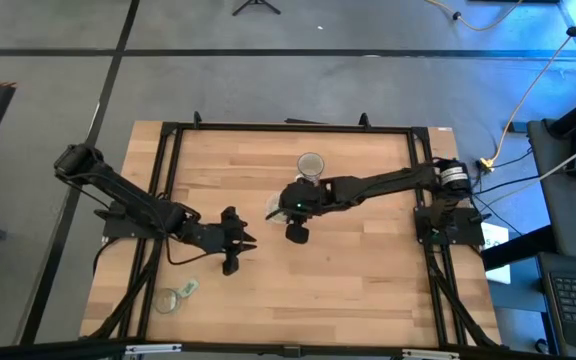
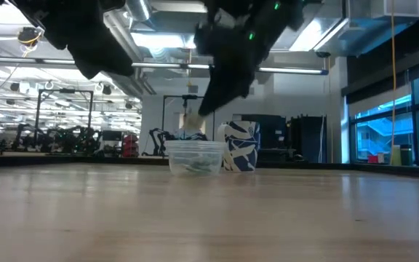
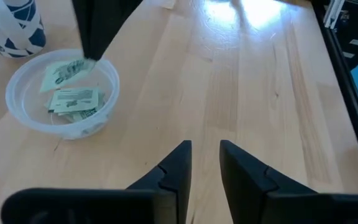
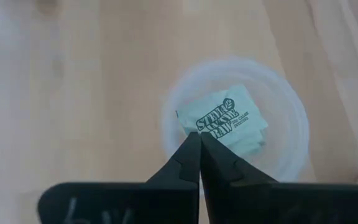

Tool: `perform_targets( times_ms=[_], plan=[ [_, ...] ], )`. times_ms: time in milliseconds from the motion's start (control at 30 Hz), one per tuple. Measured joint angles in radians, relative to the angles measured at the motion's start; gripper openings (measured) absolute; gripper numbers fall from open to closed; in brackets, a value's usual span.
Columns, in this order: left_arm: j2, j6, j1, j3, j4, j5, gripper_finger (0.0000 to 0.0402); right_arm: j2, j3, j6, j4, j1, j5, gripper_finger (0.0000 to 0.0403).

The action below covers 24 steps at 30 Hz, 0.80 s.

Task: Pick and place Stevia / Truvia into bins
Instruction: Put the stevia packet into the transparent container

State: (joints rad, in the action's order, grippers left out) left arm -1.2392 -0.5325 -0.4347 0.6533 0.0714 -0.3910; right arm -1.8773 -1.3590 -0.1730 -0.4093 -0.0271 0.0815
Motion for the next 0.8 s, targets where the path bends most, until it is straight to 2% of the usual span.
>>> perform_targets(
  times_ms=[167, 433, 533, 700, 800],
  plan=[
    [0.000, -0.004, 0.000, 0.000, 0.000, -0.001, 0.0079, -0.068, 0.000, 0.026, -0.006, 0.018, 0.030, 0.0005],
    [0.000, -0.004, 0.000, 0.000, 0.000, -0.003, 0.0075, -0.082, 0.000, 0.029, 0.010, 0.019, 0.054, 0.0011],
    [0.000, -0.004, 0.000, 0.000, 0.000, -0.003, 0.0075, -0.079, 0.000, 0.052, 0.013, 0.020, 0.057, 0.0035],
    [0.000, -0.003, 0.000, 0.000, 0.003, -0.002, 0.0075, -0.078, 0.000, 0.054, 0.015, 0.020, 0.058, 0.0101],
    [0.000, 0.037, -0.003, 0.000, 0.019, 0.037, 0.0074, -0.078, 0.000, 0.075, 0.015, 0.020, 0.058, 0.0132]
  ],
)
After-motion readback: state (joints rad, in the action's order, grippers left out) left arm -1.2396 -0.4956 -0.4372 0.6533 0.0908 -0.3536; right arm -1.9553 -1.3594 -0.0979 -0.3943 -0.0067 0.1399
